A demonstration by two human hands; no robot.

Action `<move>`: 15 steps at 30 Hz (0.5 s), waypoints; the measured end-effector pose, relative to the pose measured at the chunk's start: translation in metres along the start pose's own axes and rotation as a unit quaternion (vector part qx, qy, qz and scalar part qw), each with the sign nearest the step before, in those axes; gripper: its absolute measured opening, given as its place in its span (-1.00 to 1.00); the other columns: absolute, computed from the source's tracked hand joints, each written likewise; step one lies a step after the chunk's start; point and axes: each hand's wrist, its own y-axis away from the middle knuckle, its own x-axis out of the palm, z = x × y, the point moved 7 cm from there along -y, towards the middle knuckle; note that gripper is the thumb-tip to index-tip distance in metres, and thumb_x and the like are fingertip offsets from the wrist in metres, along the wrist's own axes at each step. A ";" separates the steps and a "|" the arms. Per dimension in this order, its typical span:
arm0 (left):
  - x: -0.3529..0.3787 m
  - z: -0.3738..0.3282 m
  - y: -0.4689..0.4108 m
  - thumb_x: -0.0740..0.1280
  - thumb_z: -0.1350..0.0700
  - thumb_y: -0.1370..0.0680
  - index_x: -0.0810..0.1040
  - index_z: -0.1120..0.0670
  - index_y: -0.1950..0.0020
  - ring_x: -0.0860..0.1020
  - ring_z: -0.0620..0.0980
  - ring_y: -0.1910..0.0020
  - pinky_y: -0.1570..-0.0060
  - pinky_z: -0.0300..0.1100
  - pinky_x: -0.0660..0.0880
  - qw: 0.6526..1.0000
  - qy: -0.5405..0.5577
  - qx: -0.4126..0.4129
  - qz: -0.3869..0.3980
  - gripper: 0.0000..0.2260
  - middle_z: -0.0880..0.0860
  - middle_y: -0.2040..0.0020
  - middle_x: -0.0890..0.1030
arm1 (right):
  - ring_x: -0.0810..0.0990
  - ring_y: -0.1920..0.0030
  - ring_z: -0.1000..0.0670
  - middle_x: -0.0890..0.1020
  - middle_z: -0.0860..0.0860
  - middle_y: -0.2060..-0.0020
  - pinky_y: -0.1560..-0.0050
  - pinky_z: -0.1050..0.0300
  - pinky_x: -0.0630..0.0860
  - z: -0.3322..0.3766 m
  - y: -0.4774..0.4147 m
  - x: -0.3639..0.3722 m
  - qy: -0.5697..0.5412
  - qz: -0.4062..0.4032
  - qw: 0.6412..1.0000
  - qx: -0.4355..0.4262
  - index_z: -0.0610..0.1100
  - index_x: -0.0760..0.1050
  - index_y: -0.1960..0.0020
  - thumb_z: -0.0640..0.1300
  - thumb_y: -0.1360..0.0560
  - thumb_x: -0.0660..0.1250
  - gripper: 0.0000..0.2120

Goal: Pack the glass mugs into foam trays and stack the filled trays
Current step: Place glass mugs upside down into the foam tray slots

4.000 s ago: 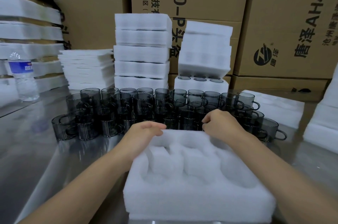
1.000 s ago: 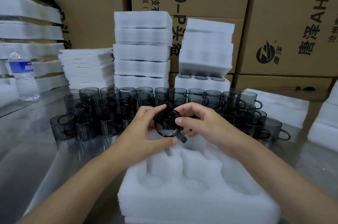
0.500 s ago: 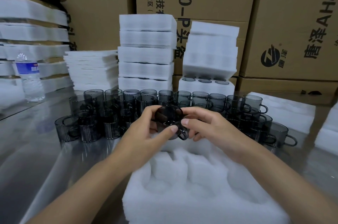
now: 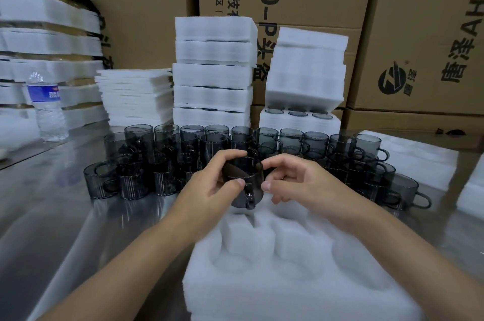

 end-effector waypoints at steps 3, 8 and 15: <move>0.000 0.000 0.001 0.13 -0.23 -0.27 0.41 -0.20 -0.09 0.50 0.07 0.16 0.06 0.07 0.44 1.000 -0.031 -0.003 0.003 -0.58 0.11 0.15 0.58 | 0.60 0.22 0.11 0.63 0.10 0.21 0.01 0.16 0.50 -0.001 0.000 0.003 0.018 0.009 1.000 0.003 0.06 0.55 -0.10 -0.11 -0.47 0.41 -0.78; -0.002 0.001 0.000 0.15 -0.25 -0.26 0.39 -0.22 -0.05 0.47 -0.15 0.24 0.17 -0.13 0.40 0.998 -0.066 -0.003 0.009 -0.61 -0.10 0.14 0.57 | 0.58 0.22 0.11 0.61 0.18 0.25 -0.01 0.19 0.51 0.002 0.002 0.007 0.047 0.031 0.998 0.004 0.03 0.57 -0.09 -0.17 -0.49 0.38 -0.80; 0.002 0.000 -0.001 0.30 -0.19 -0.28 0.47 -0.18 -0.10 0.54 -0.27 0.03 0.06 -0.44 0.39 1.000 0.011 -0.004 0.021 -0.61 -0.28 0.05 0.58 | 0.62 0.21 0.10 0.61 0.18 0.21 -0.13 -0.03 0.52 0.002 0.001 0.004 0.068 -0.002 0.998 0.007 0.05 0.58 -0.02 -0.16 -0.52 0.34 -0.86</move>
